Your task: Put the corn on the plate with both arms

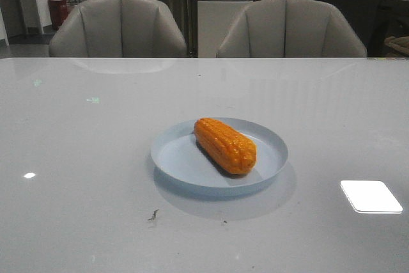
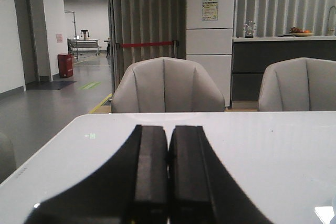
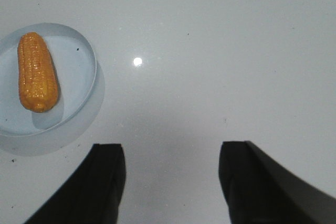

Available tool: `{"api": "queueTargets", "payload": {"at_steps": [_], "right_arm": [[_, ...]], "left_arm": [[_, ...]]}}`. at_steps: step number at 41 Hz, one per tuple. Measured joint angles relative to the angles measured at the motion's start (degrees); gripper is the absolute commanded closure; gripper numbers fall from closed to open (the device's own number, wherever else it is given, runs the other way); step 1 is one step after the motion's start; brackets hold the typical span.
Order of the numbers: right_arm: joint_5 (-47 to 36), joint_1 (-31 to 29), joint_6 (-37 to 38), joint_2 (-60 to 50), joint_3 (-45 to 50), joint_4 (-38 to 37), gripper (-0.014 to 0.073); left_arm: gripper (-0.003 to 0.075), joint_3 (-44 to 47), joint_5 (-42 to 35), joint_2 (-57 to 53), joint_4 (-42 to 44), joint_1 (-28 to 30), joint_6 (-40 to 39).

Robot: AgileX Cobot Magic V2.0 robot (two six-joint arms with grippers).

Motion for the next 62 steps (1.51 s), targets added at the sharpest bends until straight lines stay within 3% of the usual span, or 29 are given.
{"api": "queueTargets", "payload": {"at_steps": [37,42,47,55,62], "right_arm": [[-0.23,0.0,0.03,-0.88,0.02,-1.05,0.0102],[-0.64,0.0,0.03,-4.18,0.02,-2.08,0.019],[-1.92,0.0,0.03,-8.98,1.34,-2.09,0.0374],[-10.15,0.0,0.03,-17.8,10.24,-1.18,0.0579],[-17.3,0.0,0.03,-28.76,20.08,0.05,0.0576]], "left_arm": [[0.0626,0.0,0.57,-0.44,0.0,0.0,-0.03],[0.0626,0.0,0.57,-0.44,0.0,0.0,-0.03],[0.0626,0.0,0.57,-0.44,0.0,0.0,-0.03],[0.0626,0.0,0.57,-0.44,0.0,0.0,-0.03],[0.0626,0.0,0.57,-0.44,0.0,0.0,-0.03]]}}
